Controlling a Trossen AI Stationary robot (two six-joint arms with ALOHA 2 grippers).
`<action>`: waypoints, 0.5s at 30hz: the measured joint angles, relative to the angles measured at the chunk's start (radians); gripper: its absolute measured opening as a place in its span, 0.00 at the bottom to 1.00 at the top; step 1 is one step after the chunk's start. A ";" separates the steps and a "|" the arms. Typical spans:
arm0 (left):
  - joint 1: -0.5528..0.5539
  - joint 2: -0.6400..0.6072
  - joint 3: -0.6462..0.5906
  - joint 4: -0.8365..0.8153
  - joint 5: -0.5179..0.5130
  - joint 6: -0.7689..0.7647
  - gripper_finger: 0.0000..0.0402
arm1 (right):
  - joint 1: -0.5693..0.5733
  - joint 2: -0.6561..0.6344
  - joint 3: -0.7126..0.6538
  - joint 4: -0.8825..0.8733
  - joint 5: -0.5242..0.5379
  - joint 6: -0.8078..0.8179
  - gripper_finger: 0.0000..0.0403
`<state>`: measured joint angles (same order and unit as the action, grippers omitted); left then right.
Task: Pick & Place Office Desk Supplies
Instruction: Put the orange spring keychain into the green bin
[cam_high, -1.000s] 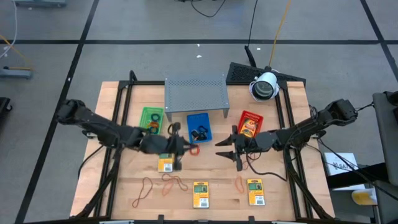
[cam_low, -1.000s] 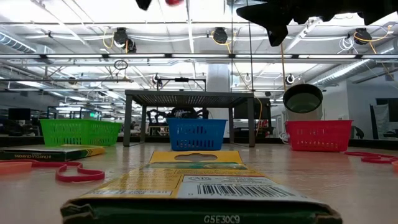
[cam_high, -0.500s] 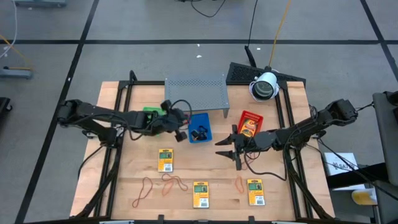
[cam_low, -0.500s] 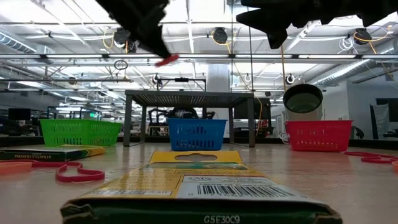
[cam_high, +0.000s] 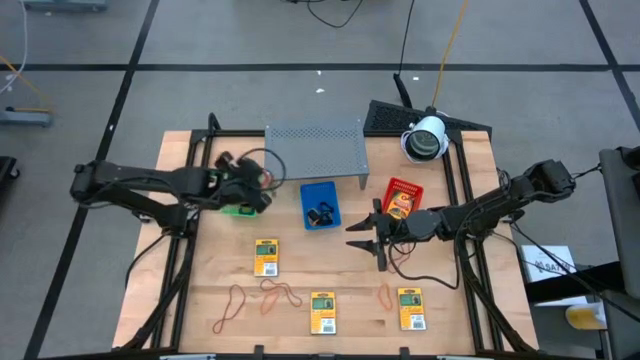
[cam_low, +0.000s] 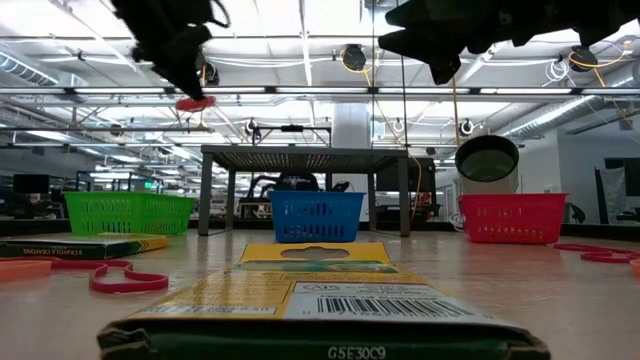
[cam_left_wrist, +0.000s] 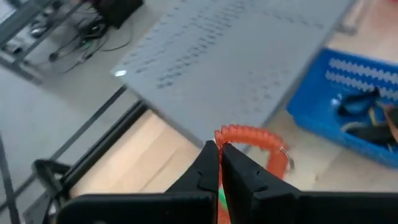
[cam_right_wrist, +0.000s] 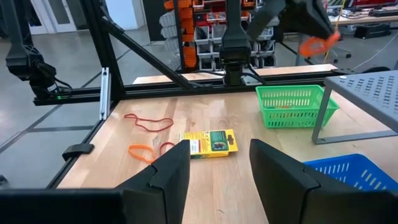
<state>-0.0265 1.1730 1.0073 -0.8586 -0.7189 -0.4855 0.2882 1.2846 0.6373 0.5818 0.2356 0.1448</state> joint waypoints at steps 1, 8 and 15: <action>0.000 -0.013 0.002 -0.022 -0.009 -0.031 0.01 | 0.000 0.000 0.000 0.001 0.000 0.000 0.39; -0.020 -0.071 0.001 -0.181 -0.004 -0.194 0.02 | -0.001 0.000 0.000 0.000 0.000 0.000 0.39; -0.029 -0.073 0.000 -0.257 -0.006 -0.273 0.03 | -0.001 0.000 0.000 -0.004 0.000 0.000 0.39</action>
<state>-0.0555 1.0995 1.0077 -1.1156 -0.7250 -0.7590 0.2874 1.2846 0.6373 0.5780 0.2356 0.1448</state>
